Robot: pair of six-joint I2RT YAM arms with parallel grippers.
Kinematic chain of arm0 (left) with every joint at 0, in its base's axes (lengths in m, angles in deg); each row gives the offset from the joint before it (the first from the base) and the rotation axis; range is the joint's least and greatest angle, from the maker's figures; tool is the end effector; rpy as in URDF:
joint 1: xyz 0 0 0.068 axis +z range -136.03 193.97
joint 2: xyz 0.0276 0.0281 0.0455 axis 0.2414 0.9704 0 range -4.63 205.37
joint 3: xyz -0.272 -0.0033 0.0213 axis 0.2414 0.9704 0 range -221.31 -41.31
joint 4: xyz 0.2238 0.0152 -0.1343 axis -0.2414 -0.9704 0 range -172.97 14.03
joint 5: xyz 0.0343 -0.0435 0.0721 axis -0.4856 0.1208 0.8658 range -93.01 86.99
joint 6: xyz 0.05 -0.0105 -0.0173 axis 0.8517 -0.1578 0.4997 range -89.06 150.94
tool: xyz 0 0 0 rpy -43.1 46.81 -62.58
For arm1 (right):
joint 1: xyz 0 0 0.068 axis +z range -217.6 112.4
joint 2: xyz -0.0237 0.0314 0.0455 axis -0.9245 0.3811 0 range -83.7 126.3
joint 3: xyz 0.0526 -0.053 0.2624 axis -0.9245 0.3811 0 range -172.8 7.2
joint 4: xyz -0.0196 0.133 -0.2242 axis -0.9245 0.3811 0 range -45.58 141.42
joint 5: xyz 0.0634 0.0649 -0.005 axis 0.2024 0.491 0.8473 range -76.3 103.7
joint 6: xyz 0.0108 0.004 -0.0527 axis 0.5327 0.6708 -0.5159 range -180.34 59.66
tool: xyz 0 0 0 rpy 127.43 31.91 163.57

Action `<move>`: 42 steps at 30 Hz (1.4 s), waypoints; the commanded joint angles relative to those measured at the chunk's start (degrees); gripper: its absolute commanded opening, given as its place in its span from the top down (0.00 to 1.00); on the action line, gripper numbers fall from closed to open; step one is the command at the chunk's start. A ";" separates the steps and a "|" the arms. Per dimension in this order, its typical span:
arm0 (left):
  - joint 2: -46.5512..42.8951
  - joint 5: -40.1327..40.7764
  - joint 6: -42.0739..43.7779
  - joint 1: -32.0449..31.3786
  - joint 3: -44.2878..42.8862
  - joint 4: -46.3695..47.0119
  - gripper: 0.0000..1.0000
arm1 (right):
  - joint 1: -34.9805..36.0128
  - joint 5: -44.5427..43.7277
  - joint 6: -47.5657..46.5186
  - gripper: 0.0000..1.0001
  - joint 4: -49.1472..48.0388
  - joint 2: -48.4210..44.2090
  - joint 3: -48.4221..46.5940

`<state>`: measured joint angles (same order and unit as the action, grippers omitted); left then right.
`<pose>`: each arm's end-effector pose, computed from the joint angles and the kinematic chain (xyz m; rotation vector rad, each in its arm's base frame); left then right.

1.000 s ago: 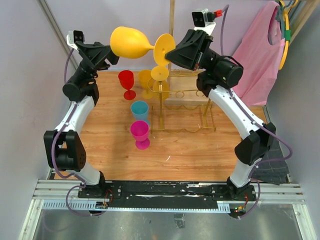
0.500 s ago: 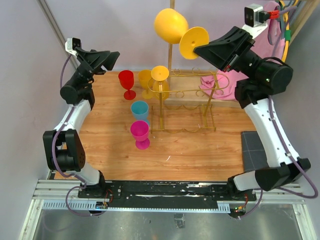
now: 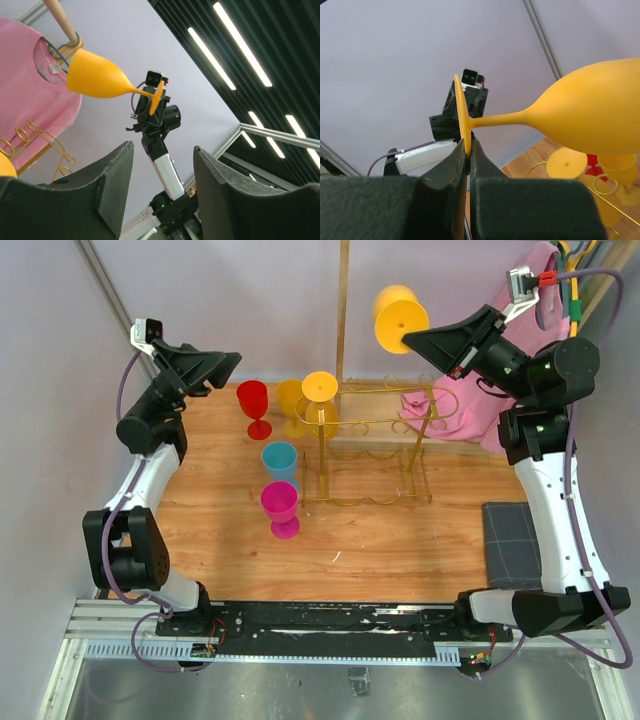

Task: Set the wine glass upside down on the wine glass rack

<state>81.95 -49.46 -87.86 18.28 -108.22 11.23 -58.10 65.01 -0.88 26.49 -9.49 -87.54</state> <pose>0.2939 -0.0038 0.4422 0.0671 1.0647 -2.0015 0.2242 0.0657 0.5694 -0.4423 1.2240 1.4474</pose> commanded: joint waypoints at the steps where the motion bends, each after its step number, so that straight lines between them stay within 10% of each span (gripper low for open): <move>1: -2.01 -1.68 -7.57 0.41 0.83 11.12 0.44 | -3.26 -1.42 -3.65 0.99 2.77 0.10 1.74; 42: -4.42 -1.88 -7.63 0.39 3.50 10.61 0.45 | -15.02 -6.79 -2.16 0.99 3.46 4.56 18.95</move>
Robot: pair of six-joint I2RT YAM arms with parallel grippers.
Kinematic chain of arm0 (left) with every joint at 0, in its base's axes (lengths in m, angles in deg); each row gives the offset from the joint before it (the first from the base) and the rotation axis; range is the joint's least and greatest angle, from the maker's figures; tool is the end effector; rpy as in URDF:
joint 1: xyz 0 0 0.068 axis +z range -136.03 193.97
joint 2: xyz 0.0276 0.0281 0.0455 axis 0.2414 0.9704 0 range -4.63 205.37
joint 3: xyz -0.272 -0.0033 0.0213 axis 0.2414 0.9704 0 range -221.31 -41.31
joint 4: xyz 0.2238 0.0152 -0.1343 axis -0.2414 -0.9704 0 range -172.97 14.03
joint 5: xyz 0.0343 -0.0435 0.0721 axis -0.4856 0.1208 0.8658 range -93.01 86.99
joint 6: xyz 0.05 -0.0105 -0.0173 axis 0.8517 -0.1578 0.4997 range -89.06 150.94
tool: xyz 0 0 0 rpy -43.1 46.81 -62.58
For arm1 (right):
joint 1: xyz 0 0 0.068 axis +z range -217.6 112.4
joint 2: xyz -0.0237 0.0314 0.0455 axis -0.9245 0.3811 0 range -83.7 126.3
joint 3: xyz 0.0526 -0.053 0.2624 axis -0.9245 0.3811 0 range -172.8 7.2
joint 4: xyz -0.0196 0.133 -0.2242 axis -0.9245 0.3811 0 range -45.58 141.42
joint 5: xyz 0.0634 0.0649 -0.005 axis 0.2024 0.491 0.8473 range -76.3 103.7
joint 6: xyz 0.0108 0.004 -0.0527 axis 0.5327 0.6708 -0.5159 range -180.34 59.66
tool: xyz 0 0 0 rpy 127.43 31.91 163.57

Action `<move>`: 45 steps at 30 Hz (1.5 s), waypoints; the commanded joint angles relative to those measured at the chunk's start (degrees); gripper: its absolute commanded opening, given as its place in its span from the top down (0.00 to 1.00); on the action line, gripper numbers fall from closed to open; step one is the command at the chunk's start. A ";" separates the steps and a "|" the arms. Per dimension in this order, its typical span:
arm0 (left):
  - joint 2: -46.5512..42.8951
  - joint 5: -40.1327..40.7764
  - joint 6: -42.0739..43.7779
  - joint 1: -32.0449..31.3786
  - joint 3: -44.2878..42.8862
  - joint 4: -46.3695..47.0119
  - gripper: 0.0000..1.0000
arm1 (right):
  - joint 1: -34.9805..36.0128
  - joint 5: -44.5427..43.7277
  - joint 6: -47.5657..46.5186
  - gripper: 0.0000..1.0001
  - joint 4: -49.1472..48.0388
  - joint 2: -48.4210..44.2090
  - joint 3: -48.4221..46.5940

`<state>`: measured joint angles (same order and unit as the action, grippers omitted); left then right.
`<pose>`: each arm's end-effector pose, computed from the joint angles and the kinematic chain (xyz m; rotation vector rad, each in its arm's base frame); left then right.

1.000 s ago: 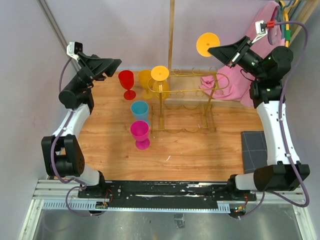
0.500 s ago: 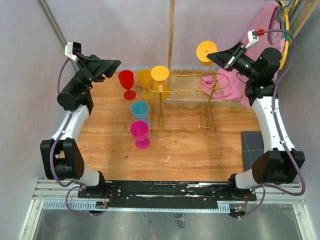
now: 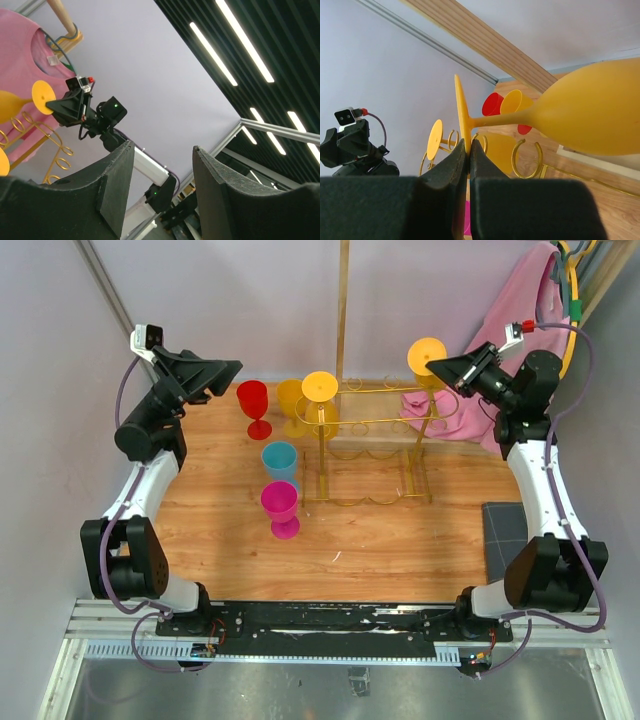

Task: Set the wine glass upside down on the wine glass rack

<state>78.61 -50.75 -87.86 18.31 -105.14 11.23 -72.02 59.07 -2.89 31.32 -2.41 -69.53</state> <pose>0.2782 -0.0054 0.4416 0.0856 1.0854 -1.9969 0.3279 0.0000 0.4294 0.1415 1.6028 1.2919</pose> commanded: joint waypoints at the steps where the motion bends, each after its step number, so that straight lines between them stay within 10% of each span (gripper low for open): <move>1: -1.02 -0.59 -7.71 0.40 0.50 10.66 0.45 | -1.19 -0.89 -0.16 0.99 -1.35 -2.69 1.33; 45: -0.94 -0.60 -7.68 0.41 0.89 10.52 0.45 | -1.55 -1.53 -0.12 0.92 4.49 -9.04 9.14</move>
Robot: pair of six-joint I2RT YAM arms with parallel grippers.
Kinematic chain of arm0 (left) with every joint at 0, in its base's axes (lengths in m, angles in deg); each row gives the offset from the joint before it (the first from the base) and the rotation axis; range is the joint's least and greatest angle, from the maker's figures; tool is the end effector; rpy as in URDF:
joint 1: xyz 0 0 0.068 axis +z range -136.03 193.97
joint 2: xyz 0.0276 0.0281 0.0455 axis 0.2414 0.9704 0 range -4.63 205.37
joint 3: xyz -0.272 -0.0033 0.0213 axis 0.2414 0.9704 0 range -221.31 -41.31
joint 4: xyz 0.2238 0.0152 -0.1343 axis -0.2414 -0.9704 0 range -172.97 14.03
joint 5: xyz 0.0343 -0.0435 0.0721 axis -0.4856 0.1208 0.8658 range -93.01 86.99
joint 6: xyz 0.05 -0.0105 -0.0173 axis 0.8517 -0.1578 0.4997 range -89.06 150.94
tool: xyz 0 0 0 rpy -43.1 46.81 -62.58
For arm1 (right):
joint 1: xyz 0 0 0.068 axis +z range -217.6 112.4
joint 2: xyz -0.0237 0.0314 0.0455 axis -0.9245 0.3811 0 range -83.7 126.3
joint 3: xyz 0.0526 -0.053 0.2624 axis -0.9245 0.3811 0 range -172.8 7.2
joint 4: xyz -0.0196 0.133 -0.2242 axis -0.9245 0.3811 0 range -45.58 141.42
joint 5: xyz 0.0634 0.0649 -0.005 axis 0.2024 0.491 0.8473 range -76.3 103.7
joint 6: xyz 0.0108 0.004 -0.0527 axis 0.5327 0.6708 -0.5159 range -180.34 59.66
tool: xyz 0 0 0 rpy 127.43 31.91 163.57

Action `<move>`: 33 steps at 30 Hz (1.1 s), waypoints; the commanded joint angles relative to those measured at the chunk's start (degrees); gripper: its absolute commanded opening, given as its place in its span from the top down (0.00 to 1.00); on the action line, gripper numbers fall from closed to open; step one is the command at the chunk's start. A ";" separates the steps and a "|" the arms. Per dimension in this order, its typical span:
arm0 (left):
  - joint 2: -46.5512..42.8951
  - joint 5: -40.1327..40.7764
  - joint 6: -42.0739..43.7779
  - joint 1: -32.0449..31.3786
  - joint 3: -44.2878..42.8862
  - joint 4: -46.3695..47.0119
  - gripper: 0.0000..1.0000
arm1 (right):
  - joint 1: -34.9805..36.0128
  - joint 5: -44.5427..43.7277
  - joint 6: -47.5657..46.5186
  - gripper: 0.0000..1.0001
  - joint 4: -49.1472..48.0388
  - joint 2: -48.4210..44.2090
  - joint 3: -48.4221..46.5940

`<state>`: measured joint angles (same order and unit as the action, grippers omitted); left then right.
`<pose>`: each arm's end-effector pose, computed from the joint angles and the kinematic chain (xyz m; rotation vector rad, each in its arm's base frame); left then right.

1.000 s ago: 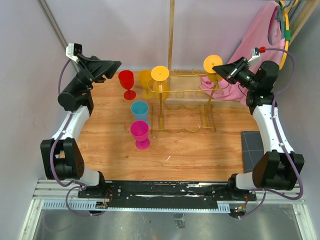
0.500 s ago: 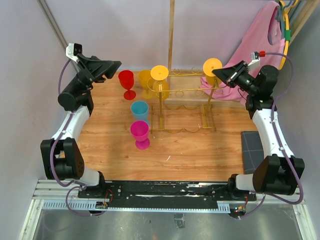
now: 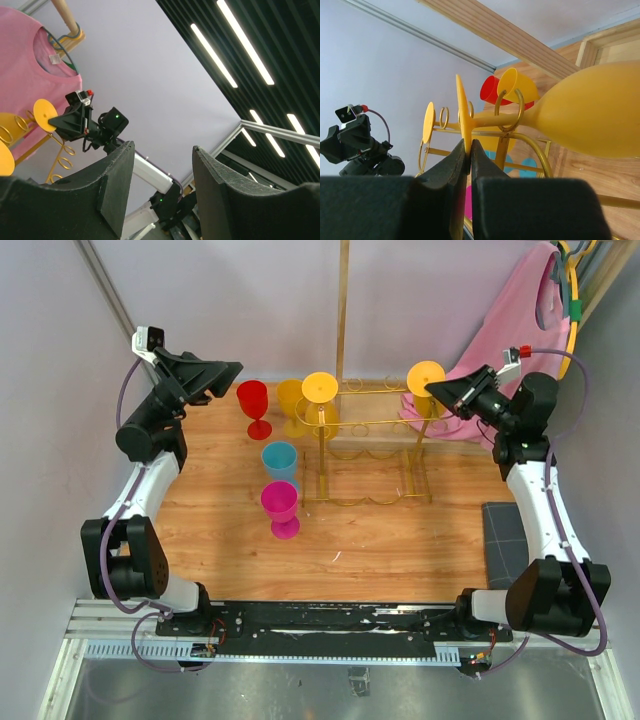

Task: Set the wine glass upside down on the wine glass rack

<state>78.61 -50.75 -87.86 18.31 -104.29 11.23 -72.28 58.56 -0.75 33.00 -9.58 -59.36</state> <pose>0.2791 -0.0053 0.4373 0.0703 1.0936 -2.0010 0.2986 0.0007 0.4013 0.2435 1.6664 1.3242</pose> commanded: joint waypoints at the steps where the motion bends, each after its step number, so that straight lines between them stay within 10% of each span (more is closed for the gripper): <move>1: -0.90 -0.62 -7.67 0.41 0.05 10.53 0.46 | -1.35 -1.28 -2.70 0.90 3.48 -2.03 -1.06; 24: -0.88 -2.77 -4.97 0.41 0.84 8.15 0.46 | -1.90 -1.65 -4.22 0.59 12.12 -9.30 0.26; 33: -4.98 -10.28 27.28 0.41 -5.18 -36.30 0.49 | -1.90 -1.80 -3.85 0.55 15.11 -16.74 2.84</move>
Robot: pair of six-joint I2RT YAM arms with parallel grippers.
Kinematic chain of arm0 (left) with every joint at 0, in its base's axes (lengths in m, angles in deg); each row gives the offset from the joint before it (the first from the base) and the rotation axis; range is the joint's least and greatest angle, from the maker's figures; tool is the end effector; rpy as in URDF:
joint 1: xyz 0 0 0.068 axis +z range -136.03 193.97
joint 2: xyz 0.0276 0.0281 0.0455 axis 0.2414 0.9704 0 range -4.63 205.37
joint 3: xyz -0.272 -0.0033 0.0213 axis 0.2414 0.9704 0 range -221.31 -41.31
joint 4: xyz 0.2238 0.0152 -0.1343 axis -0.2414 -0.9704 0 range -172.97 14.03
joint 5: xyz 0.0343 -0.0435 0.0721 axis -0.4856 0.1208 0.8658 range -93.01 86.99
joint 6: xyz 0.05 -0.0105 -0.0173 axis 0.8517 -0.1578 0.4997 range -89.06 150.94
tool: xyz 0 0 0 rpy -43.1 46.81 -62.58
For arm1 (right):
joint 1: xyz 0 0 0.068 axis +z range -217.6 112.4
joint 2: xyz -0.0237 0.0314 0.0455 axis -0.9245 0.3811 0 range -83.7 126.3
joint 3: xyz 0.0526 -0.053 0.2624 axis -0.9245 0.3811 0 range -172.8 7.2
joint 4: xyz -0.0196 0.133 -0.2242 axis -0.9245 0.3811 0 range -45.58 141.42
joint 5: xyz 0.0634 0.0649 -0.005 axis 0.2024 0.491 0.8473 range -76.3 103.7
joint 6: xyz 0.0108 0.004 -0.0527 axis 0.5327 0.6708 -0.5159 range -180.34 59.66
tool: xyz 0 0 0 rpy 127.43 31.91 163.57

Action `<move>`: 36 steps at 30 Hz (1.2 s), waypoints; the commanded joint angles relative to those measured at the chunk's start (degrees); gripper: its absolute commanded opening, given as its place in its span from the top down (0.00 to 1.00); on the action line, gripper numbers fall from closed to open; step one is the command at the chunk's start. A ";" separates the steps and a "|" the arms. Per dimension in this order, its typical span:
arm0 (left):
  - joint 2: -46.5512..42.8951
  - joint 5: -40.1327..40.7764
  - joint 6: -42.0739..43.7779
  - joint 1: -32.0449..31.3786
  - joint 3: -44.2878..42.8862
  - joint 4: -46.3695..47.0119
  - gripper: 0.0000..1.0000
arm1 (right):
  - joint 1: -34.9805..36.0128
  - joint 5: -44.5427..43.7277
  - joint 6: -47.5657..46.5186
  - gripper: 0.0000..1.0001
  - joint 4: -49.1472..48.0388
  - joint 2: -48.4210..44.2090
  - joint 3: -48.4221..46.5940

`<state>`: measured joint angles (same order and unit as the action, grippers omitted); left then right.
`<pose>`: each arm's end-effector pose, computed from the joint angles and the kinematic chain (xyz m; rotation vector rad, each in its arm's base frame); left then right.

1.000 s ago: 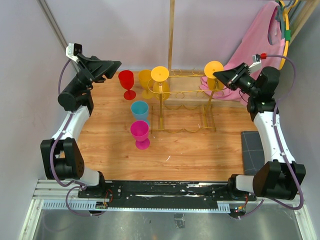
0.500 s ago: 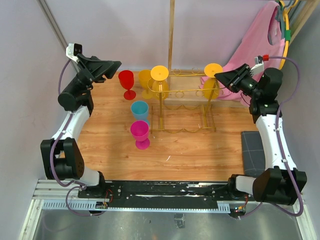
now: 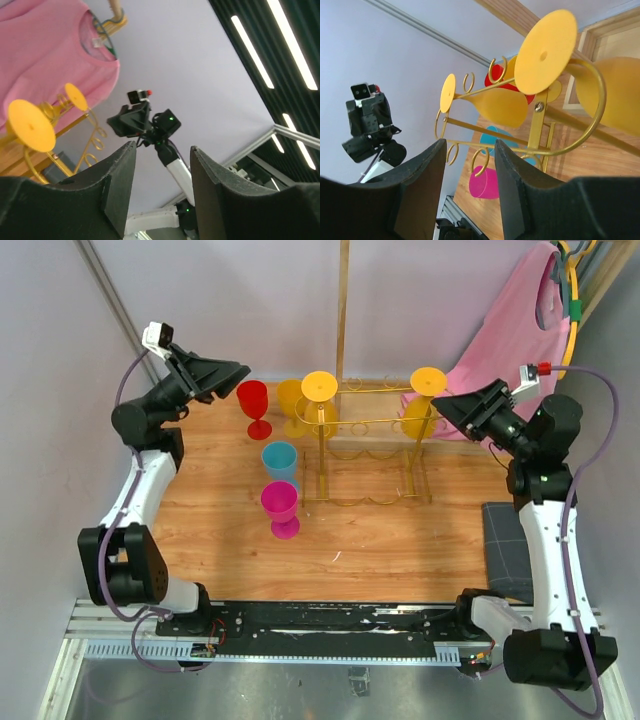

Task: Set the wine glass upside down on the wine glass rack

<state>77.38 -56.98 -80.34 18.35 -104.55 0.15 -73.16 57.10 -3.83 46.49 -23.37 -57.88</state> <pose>0.2872 -0.0070 0.4329 0.0500 1.2659 -1.9241 0.2296 0.0022 0.4276 0.2459 1.6648 1.2581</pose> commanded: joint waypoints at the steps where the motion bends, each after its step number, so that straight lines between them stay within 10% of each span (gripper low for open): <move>1: -4.35 -3.69 26.67 0.36 -6.87 -35.28 0.49 | -1.03 -0.26 -0.85 0.55 1.89 -3.74 1.65; 5: -2.11 6.73 58.63 0.36 -20.52 -76.31 0.49 | -0.94 -0.02 -1.39 0.53 2.44 -6.68 1.92; 9: 3.05 18.56 72.47 0.28 -31.57 -98.25 0.49 | -0.70 0.05 -2.27 0.53 3.06 -8.55 1.50; 25: 21.13 54.96 90.42 -7.42 -45.05 -119.68 0.44 | -0.14 -0.33 -3.84 0.53 3.47 -11.20 1.45; 36: 31.38 61.47 90.68 -8.73 -53.91 -122.08 0.43 | -0.11 -0.33 -3.68 0.53 3.52 -11.38 1.45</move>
<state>106.74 0.30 9.18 10.02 -155.02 -121.01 -73.16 57.10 -6.61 50.36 -33.97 -56.26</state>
